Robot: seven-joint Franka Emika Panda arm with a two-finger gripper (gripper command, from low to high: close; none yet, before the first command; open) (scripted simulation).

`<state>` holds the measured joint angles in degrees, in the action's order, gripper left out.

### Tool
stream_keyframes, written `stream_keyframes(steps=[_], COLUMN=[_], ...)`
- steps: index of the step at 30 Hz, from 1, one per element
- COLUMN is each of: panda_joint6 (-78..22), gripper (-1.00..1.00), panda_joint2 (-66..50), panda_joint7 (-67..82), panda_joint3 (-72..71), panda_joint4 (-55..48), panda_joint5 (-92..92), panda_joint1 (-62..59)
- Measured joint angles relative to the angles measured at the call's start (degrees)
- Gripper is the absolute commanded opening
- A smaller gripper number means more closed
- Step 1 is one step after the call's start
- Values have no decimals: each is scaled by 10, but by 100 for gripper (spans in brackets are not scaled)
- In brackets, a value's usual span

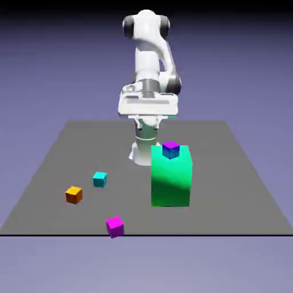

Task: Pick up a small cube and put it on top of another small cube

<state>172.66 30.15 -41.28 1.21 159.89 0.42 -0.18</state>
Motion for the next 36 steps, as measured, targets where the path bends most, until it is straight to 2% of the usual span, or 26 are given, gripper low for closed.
stream_keyframes(steps=[22, 24, 29, 30, 32, 36], panda_joint6=[-246, -249, -160, -159, -159, -231], gripper=[0, 0, 0, -100, -100, -100], panda_joint2=[-457, -463, -566, -568, -568, -485], panda_joint7=[215, 217, 263, 263, 263, 227], panda_joint3=[220, 223, 159, 158, 158, 209], panda_joint4=[-203, -206, -218, -218, -218, -209], panda_joint5=[76, 77, 141, 142, 142, 91], panda_joint1=[-159, -161, -212, -212, -212, -172])
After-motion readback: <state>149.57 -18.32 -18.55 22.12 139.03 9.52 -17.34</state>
